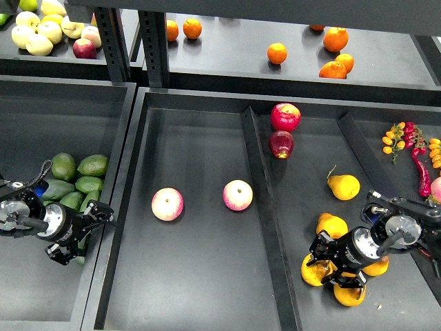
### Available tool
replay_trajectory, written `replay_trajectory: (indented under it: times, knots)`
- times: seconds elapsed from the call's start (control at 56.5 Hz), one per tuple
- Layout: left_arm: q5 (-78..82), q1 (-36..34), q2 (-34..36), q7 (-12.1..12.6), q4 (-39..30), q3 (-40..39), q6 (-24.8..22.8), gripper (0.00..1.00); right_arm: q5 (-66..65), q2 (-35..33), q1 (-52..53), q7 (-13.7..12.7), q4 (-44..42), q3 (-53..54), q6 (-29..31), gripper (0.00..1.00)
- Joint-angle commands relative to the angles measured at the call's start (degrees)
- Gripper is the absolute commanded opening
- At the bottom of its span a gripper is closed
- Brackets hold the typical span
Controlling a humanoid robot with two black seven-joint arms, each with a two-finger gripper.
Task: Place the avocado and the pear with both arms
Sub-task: 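Lower the pear among the other pears and open the right gripper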
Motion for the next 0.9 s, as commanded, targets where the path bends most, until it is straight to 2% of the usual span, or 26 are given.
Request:
replay_trajectory:
  times: [0.0, 0.071, 0.159, 0.601, 0.76, 0.778, 0.884]
  knots:
    - [0.0, -0.09, 0.09, 0.0, 0.01, 0.01, 0.01, 1.0, -0.14, 0.51, 0.62, 0.0, -0.2, -0.03, 0.0, 0.74]
    - [0.0, -0.09, 0.09, 0.0, 0.01, 0.01, 0.01, 1.0, -0.23, 0.77, 0.79, 0.0, -0.12, -0.03, 0.0, 0.83]
    - [0.0, 0.0, 0.09, 0.0, 0.01, 0.01, 0.01, 1.0, -0.14, 0.86, 1.58, 0.0, -0.03, -0.03, 0.0, 1.0]
    - [-0.35, -0.44, 0.88, 0.0, -0.35, -1.22, 0.01, 1.0, 2.23, -0.2, 6.16, 0.0, 2.7, 0.76, 0.0, 1.0]
    - [-0.44, -0.44, 0.7, 0.0, -0.43, -5.44, 0.01, 1.0, 2.67, -0.81, 6.24, 0.0, 2.96, 4.62, 0.0, 1.0]
    - [-0.44, -0.44, 0.53, 0.0, -0.61, -8.66, 0.01, 1.0, 2.76, -2.47, 5.81, 0.0, 2.96, 8.11, 0.0, 1.0]
    - [-0.44, -0.09, 0.09, 0.0, -1.4, -13.96, 0.01, 1.0, 2.41, -3.98, 5.63, 0.0, 2.79, 13.23, 0.0, 1.0]
